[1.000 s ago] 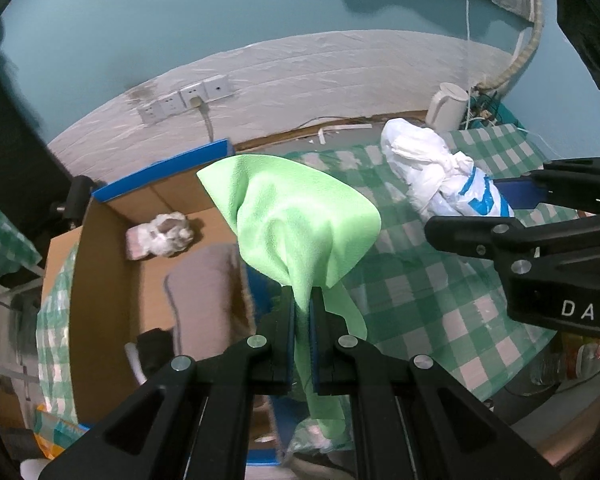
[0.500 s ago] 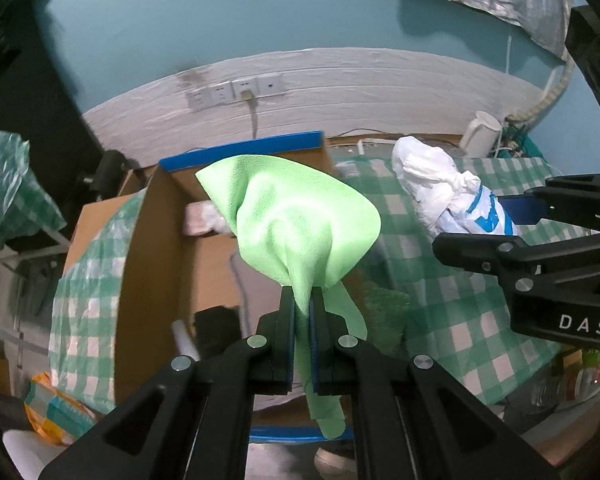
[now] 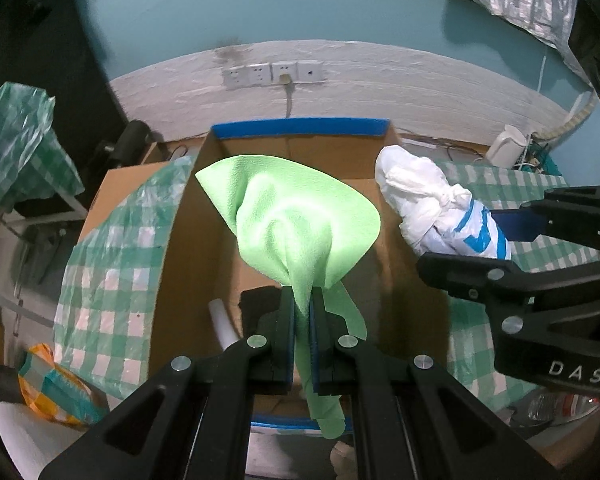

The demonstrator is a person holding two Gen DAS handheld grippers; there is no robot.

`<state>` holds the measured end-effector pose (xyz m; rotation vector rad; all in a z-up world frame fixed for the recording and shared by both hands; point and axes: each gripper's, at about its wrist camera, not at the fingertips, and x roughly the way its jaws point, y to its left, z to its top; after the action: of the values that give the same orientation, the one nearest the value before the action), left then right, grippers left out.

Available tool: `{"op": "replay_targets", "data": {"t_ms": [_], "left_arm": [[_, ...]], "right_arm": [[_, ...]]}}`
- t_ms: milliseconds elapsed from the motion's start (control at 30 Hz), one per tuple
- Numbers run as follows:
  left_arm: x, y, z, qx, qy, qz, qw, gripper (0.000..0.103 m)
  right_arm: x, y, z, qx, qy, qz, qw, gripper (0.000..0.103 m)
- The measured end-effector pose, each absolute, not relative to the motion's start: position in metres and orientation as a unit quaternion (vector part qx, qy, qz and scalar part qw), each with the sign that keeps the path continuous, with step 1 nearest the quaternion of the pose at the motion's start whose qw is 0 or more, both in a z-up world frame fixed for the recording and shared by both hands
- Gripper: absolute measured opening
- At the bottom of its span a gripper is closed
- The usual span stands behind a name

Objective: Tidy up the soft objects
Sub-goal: 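Lift the green cloth and striped bundle and carry both over the box, then open both grippers to release the cloth and bundle into the box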

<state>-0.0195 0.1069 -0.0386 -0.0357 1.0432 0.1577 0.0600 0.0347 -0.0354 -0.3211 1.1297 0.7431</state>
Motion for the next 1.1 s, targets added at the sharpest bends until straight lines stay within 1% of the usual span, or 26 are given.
{"op": "replay_targets", "data": {"t_ms": [233,333,400,433,467,500,533,600,767,1100], "left_arm": [[-0.024,0.127,-0.047,-0.026,0.506,0.088,0.858,0.006],[-0.025,0.133,-0.049,-0.028,0.507,0.094,0.856,0.008],[-0.024,0.136,-0.051,-0.03,0.511,0.096,0.854,0.016],[-0.024,0.138,-0.052,-0.032,0.515,0.097,0.851,0.025],[-0.023,0.141,-0.054,-0.036,0.519,0.099,0.848,0.032],[-0.023,0.142,-0.056,-0.039,0.52,0.101,0.847,0.035],[-0.024,0.144,-0.056,-0.042,0.519,0.102,0.848,0.039],[-0.024,0.147,-0.056,-0.044,0.512,0.107,0.851,0.04],[-0.025,0.148,-0.054,-0.049,0.51,0.107,0.852,0.045],[-0.025,0.13,-0.054,-0.03,0.515,0.09,0.852,0.046]], "right_arm": [[0.061,0.052,-0.049,-0.15,0.533,0.346,0.757,0.045],[0.061,0.057,-0.052,-0.147,0.536,0.347,0.756,0.048],[0.063,0.059,-0.054,-0.14,0.538,0.346,0.756,0.05],[0.064,0.06,-0.055,-0.138,0.542,0.345,0.754,0.053],[0.064,0.061,-0.056,-0.138,0.545,0.345,0.752,0.058],[0.065,0.06,-0.057,-0.139,0.546,0.342,0.752,0.064],[0.065,0.06,-0.057,-0.14,0.544,0.336,0.756,0.066],[0.066,0.058,-0.058,-0.14,0.543,0.333,0.758,0.069],[0.067,0.051,-0.056,-0.136,0.543,0.329,0.76,0.07],[0.065,0.024,-0.051,-0.128,0.537,0.326,0.768,0.071]]}}
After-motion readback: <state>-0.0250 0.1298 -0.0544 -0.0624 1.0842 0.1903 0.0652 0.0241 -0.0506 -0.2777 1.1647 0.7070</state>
